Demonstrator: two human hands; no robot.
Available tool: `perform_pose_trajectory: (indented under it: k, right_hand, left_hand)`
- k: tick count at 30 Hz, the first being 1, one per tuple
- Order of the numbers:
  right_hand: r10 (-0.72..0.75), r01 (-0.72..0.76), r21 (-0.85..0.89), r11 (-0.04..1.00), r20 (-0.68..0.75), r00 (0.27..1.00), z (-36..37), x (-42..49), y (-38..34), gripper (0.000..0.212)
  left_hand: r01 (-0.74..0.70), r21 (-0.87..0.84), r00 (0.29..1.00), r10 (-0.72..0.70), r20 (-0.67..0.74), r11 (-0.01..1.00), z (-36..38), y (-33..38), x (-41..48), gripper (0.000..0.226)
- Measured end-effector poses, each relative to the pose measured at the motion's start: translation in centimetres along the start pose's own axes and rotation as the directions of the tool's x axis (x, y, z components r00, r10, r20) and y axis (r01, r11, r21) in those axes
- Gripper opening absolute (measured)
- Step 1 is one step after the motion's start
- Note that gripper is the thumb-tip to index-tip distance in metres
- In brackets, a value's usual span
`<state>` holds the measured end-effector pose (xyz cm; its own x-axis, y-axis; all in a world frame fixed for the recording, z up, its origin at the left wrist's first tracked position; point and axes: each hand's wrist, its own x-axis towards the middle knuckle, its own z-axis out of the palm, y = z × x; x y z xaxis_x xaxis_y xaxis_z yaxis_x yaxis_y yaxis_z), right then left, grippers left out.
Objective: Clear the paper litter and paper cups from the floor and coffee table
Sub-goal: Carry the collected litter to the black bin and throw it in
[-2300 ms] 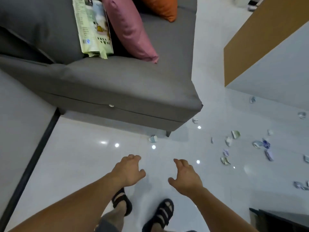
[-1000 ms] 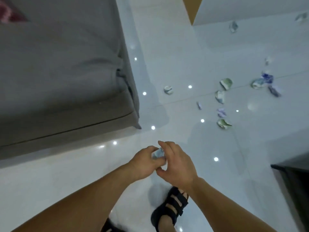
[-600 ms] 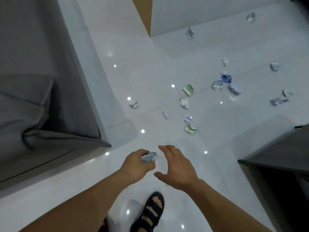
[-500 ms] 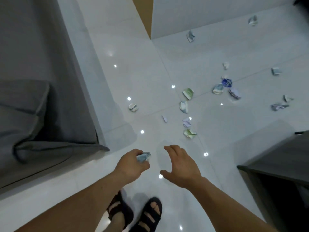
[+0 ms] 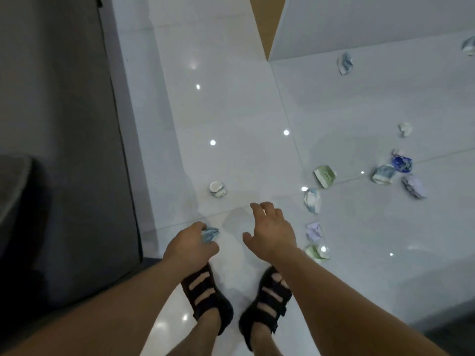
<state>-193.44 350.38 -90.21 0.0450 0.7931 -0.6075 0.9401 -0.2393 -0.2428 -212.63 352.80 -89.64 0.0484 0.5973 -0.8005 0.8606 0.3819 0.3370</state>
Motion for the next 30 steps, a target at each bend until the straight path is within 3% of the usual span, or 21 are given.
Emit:
perform_pose_trajectory:
  k: [4,12,16,18,23,30]
  right_hand:
    - [-0.046,0.047,-0.020,0.999,0.041,0.998,3.5,8.0,-0.8,0.072]
    - [-0.220,0.229,-0.216,0.949,0.067,0.973,12.2,21.8,-1.2,0.086]
    - [-0.299,0.312,-0.311,0.898,0.090,0.950,14.9,23.5,-1.6,0.060]
    - [-0.262,0.284,-0.246,0.927,0.117,0.958,15.3,21.8,-1.1,0.042]
    - [-0.139,0.146,-0.045,0.988,0.140,0.980,10.2,13.7,0.7,0.045]
    - [-0.034,0.034,0.007,0.999,0.050,0.998,-7.3,0.3,2.8,0.055]
  left_hand:
    - [0.007,0.052,0.999,-0.005,-0.038,0.999,2.6,-1.4,6.0,0.046]
    - [0.039,0.017,0.993,-0.037,-0.115,0.999,5.6,-5.9,16.8,0.053]
    - [0.087,-0.004,0.985,-0.087,-0.151,0.996,5.1,-7.5,18.8,0.057]
    - [0.106,0.001,0.984,-0.105,-0.146,0.994,4.7,-7.4,18.2,0.057]
    - [0.082,0.060,0.993,-0.077,-0.084,0.995,2.7,-3.2,12.8,0.051]
    - [-0.109,0.189,0.994,0.110,0.008,0.976,-4.4,9.5,-0.7,0.049]
